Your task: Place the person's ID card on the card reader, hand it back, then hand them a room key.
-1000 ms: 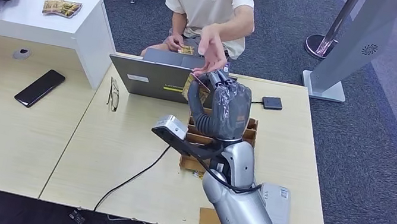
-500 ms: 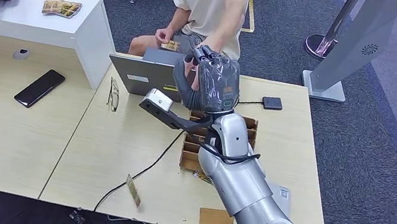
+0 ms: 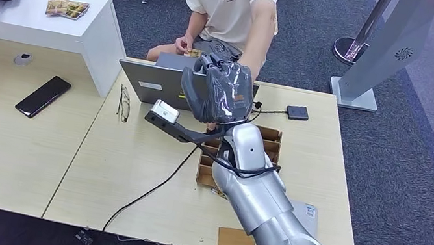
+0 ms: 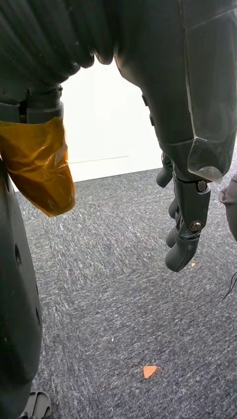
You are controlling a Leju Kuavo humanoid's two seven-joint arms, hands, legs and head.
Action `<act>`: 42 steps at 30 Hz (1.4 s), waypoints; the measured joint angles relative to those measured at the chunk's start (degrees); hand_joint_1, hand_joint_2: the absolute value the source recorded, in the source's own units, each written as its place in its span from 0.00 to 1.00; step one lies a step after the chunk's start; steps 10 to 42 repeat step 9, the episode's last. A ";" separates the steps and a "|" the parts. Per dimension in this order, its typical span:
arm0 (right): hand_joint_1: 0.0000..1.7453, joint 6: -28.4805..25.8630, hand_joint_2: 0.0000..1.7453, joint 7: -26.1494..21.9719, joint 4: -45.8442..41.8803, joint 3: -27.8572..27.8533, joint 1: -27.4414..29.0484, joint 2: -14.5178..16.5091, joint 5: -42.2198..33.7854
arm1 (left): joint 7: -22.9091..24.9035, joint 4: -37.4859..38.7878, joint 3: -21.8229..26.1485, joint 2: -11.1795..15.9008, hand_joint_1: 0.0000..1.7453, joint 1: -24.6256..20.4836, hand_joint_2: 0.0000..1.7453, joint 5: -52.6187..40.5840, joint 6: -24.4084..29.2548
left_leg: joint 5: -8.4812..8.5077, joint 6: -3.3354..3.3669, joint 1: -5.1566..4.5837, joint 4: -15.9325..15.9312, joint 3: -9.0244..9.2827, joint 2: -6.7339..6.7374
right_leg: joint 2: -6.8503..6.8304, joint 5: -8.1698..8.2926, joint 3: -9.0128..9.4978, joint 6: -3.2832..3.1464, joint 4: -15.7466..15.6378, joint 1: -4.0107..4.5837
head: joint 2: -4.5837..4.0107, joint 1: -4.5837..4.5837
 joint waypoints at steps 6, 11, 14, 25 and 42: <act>0.36 0.00 0.00 -0.35 0.78 -0.16 0.47 0.15 1.12 | 0.00 0.00 0.00 0.00 0.00 0.00 1.00 0.09 0.04 | 0.00 0.00 0.00 0.00 0.01 0.00 | 0.00 0.00 0.00 0.00 0.00 0.00 | 0.00 -0.02; 0.11 0.00 0.00 -0.79 0.87 -0.74 1.01 0.15 1.53 | 0.00 0.00 0.00 0.00 0.00 0.00 1.00 0.12 0.13 | 0.00 0.00 0.00 0.00 0.00 0.00 | 0.00 0.00 0.00 0.00 0.00 0.00 | 0.00 -0.01; 0.11 0.00 0.00 -0.79 0.87 -0.74 1.01 0.15 1.53 | 0.00 0.00 0.00 0.00 0.00 0.00 1.00 0.12 0.13 | 0.00 0.00 0.00 0.00 0.00 0.00 | 0.00 0.00 0.00 0.00 0.00 0.00 | 0.00 -0.01; 0.11 0.00 0.00 -0.79 0.87 -0.74 1.01 0.15 1.53 | 0.00 0.00 0.00 0.00 0.00 0.00 1.00 0.12 0.13 | 0.00 0.00 0.00 0.00 0.00 0.00 | 0.00 0.00 0.00 0.00 0.00 0.00 | 0.00 -0.01; 0.11 0.00 0.00 -0.79 0.87 -0.74 1.01 0.15 1.53 | 0.00 0.00 0.00 0.00 0.00 0.00 1.00 0.12 0.13 | 0.00 0.00 0.00 0.00 0.00 0.00 | 0.00 0.00 0.00 0.00 0.00 0.00 | 0.00 -0.01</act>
